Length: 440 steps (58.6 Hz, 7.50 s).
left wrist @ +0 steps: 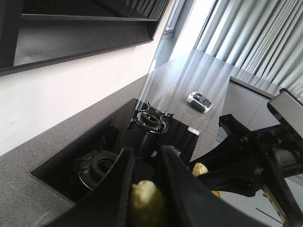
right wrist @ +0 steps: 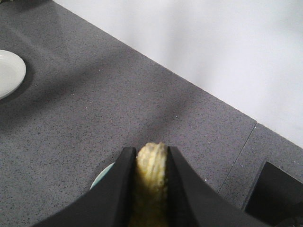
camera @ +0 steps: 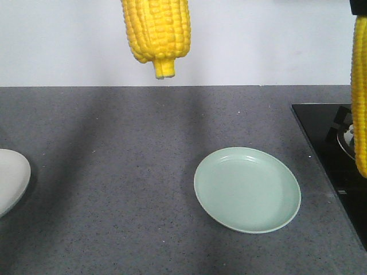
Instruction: Distribute corn equally
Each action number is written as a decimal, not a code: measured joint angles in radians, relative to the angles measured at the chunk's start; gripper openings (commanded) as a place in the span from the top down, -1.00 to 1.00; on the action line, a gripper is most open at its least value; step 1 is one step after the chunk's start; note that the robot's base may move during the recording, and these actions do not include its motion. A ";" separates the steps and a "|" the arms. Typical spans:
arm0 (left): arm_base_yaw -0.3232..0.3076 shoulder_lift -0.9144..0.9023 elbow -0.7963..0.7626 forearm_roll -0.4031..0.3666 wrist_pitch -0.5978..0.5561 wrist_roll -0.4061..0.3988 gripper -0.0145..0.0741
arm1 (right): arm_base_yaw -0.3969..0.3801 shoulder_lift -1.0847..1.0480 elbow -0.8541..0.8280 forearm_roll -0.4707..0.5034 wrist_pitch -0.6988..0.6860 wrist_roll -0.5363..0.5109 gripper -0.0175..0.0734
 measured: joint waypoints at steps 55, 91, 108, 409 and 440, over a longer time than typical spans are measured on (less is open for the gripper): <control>0.000 0.000 0.000 0.000 0.000 0.000 0.69 | 0.000 0.000 0.000 0.000 0.000 0.000 0.63; 0.000 0.000 0.000 0.000 0.000 0.000 0.69 | 0.000 0.000 0.000 0.000 0.000 0.000 0.63; 0.000 0.000 0.000 0.000 0.000 0.000 0.69 | 0.000 0.000 0.000 0.000 -0.004 0.000 0.63; 0.318 -0.086 0.905 1.246 -0.022 -0.150 0.69 | 0.000 -0.407 -0.007 0.011 0.012 0.019 0.63; 0.448 -0.037 0.981 1.135 -0.036 -0.144 0.64 | 0.000 -0.407 -0.007 0.012 0.012 0.019 0.63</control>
